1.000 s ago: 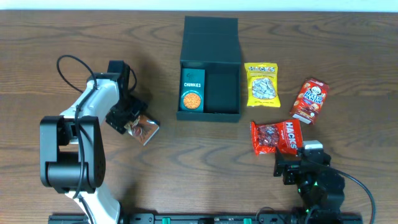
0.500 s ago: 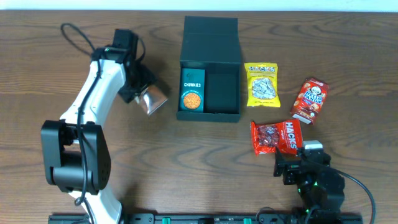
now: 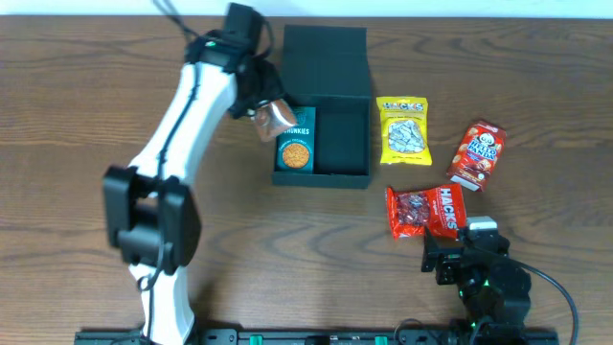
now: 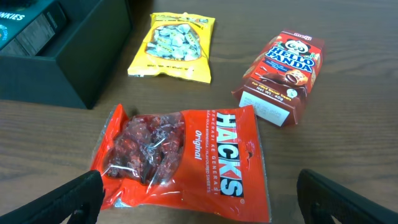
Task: Pack container
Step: 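Carry the Pocky box into the black box beside the Chunkies box and release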
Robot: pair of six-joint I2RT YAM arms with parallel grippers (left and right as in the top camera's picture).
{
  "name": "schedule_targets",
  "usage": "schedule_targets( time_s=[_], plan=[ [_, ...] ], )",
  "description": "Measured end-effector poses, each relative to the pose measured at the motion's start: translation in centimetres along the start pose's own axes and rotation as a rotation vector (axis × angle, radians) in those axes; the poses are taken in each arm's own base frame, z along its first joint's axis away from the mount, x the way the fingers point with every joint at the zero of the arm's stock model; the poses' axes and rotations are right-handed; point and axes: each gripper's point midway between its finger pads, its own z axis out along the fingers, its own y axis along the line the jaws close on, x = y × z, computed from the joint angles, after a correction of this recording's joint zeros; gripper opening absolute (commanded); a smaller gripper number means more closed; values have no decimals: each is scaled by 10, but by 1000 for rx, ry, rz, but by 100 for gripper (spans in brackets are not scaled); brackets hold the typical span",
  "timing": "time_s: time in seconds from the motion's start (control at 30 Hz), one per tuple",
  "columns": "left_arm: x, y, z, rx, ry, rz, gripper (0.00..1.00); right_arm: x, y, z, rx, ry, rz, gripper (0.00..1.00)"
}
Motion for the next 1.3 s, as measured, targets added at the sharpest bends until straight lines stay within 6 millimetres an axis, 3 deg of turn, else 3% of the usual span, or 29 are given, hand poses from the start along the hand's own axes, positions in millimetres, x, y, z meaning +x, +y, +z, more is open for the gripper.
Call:
schedule_targets(
  time_s=[0.17,0.37,0.9,1.3],
  plan=[
    [10,-45,22,21,42,128,65,0,0,0,0,0,0,99],
    [29,-86,30,62,70,270,65,0,0,0,0,0,0,99],
    [82,-112,37,91,165,530,74,0,0,0,0,0,0,99],
    [85,-110,37,86,178,566,93,0,0,0,0,0,0,99]
  ],
)
